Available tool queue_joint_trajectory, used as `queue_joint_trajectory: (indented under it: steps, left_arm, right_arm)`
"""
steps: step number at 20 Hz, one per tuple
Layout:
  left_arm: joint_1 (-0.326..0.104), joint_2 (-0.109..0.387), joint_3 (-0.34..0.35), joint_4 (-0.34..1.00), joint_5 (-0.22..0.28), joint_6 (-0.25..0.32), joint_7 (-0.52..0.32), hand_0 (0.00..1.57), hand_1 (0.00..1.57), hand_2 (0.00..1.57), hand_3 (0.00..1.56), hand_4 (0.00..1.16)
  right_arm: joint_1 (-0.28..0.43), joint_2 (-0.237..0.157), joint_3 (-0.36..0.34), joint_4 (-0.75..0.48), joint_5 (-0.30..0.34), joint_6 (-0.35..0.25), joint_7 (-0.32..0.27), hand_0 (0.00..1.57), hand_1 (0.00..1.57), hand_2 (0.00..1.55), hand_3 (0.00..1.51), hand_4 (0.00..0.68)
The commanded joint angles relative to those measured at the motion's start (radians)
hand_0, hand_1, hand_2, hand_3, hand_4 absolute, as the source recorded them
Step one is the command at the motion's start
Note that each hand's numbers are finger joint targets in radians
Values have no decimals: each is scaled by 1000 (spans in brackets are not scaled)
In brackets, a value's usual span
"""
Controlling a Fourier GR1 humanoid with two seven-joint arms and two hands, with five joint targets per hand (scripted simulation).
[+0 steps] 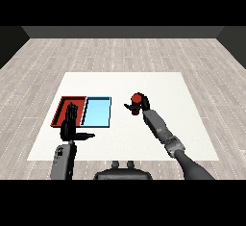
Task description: Pick the red can and put it in the red box
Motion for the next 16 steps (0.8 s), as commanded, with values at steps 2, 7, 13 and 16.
queue_joint_trajectory:
  steps: [2,7,13,16]
  left_arm:
    - [9,-51,-100,6,-78,58,-19,0,0,0,0,0]
    - [61,-24,-132,-118,-42,-10,135,0,0,0,0,0]
    - [16,-53,-231,-164,-50,33,258,0,0,0,0,0]
    - [24,-53,-276,-191,-57,78,260,0,0,0,0,0]
  right_arm:
    - [67,-64,38,-217,31,16,68,1520,1520,1457,1377,557]
    - [206,-179,61,-461,46,31,124,1529,1529,1461,1393,580]
    - [369,-199,115,-898,70,-79,314,1514,1514,1467,1407,570]
    - [407,-139,175,-1022,146,-174,407,1514,1514,1467,1407,570]
